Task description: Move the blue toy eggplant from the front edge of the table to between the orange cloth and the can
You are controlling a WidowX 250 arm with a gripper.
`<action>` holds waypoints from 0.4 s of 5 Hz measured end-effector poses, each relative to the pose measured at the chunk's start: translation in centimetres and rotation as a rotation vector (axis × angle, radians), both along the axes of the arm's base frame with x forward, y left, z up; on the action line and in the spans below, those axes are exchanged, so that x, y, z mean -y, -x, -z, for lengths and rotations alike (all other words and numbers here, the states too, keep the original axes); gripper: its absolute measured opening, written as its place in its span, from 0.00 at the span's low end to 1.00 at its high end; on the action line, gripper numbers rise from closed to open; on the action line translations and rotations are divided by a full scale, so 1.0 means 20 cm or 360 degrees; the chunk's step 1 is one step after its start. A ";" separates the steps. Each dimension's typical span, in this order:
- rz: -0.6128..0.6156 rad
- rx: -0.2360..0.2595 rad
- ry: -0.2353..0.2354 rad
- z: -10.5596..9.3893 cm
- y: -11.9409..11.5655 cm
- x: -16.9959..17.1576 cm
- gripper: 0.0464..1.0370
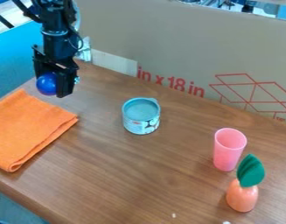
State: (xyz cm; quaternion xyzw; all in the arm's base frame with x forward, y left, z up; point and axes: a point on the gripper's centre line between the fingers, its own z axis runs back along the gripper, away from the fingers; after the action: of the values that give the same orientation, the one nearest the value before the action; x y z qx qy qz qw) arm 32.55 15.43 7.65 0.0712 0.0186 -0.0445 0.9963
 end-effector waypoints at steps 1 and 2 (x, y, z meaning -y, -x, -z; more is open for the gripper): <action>-0.0048 0.0066 0.0020 0.07 -0.05 -0.02 0.80; -0.0066 0.0120 0.0073 0.11 -0.13 -0.02 0.79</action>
State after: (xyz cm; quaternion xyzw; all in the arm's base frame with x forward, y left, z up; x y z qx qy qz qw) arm 35.22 15.77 5.45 0.0497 -0.0185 -0.0215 0.9984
